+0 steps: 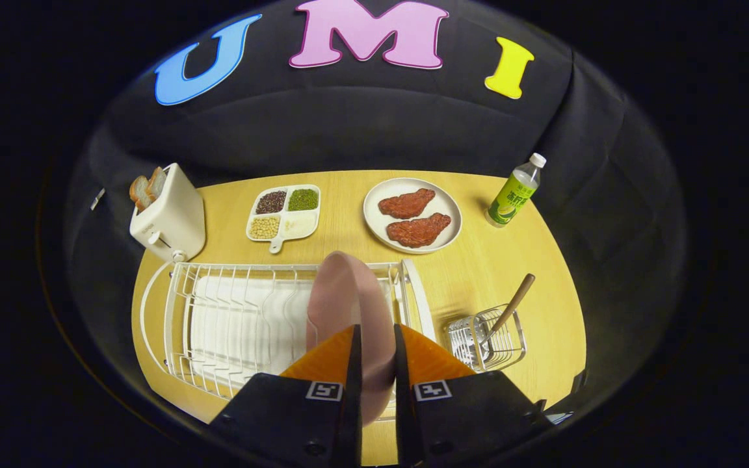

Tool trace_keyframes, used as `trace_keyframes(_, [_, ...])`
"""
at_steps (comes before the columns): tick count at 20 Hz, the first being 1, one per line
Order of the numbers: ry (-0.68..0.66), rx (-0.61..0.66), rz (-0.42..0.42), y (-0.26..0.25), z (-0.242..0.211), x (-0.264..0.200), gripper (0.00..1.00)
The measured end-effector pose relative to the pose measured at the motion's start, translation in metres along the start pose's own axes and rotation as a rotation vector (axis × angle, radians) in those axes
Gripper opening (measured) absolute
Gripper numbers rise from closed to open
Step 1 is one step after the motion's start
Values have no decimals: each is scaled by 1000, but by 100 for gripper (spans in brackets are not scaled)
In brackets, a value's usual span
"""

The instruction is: Take the plate from the dish rack, then take the spoon from the basket and place it into the plate.

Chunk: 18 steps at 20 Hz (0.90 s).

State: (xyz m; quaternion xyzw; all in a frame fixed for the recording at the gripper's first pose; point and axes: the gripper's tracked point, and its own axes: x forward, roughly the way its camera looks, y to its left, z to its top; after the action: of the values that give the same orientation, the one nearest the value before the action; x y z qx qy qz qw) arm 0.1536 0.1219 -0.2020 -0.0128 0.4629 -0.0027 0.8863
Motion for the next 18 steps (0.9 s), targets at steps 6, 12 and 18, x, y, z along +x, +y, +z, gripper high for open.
trace_keyframes(6, [-50,-45,-36,6,4,-7,24])
trace_keyframes(12, [-181,-217,-116,11,39,-21,21])
trace_keyframes(18, [-229,-243,-91,1,47,-39,18])
